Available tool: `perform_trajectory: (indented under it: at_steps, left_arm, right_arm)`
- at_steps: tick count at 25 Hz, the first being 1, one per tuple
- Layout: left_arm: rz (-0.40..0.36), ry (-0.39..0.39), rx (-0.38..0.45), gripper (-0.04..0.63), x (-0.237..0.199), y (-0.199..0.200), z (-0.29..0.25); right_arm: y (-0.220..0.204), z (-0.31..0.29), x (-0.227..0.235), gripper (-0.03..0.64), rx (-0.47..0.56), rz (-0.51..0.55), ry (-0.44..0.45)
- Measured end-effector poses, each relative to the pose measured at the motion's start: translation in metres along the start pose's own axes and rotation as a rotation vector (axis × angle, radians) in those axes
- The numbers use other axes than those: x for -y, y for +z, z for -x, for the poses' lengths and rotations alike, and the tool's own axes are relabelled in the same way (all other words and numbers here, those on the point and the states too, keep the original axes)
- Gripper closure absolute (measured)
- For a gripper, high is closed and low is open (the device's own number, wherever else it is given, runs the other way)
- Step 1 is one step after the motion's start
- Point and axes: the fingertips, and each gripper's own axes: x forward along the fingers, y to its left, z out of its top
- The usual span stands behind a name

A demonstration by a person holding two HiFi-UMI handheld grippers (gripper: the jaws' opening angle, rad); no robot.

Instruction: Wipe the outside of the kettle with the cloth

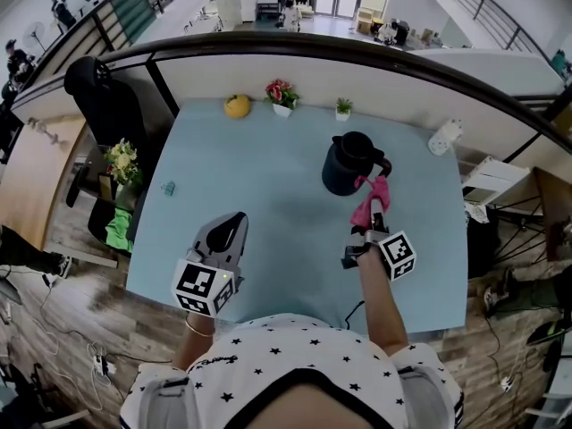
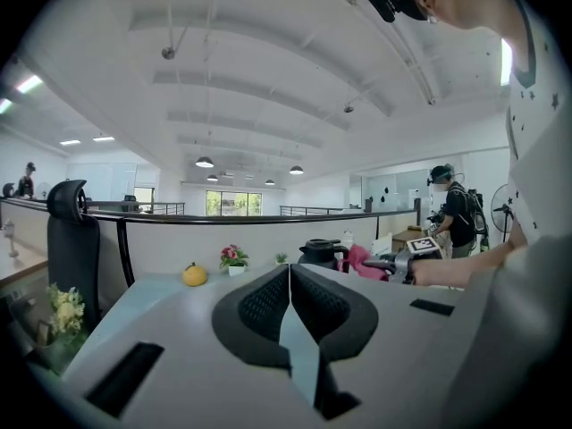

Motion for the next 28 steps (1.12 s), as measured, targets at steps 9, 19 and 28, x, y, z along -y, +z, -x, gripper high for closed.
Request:
perform_trajectory:
  at_steps: [9,19,28]
  left_arm:
    - [0.006,0.01,0.009,0.565,-0.009,0.0,0.002]
    - [0.021,0.039,0.01,0.566,-0.023,-0.003,0.005]
    - [0.025,0.039,0.005,0.565,-0.024,-0.006,0.011]
  right_arm:
    - [-0.021,0.018,-0.09,0.523,-0.136,0.522,0.207]
    - [-0.069,0.032,-0.123,0.523,-0.251,0.894,0.315]
    - [-0.077,0.037,-0.124,0.523,-0.263,0.9,0.318]
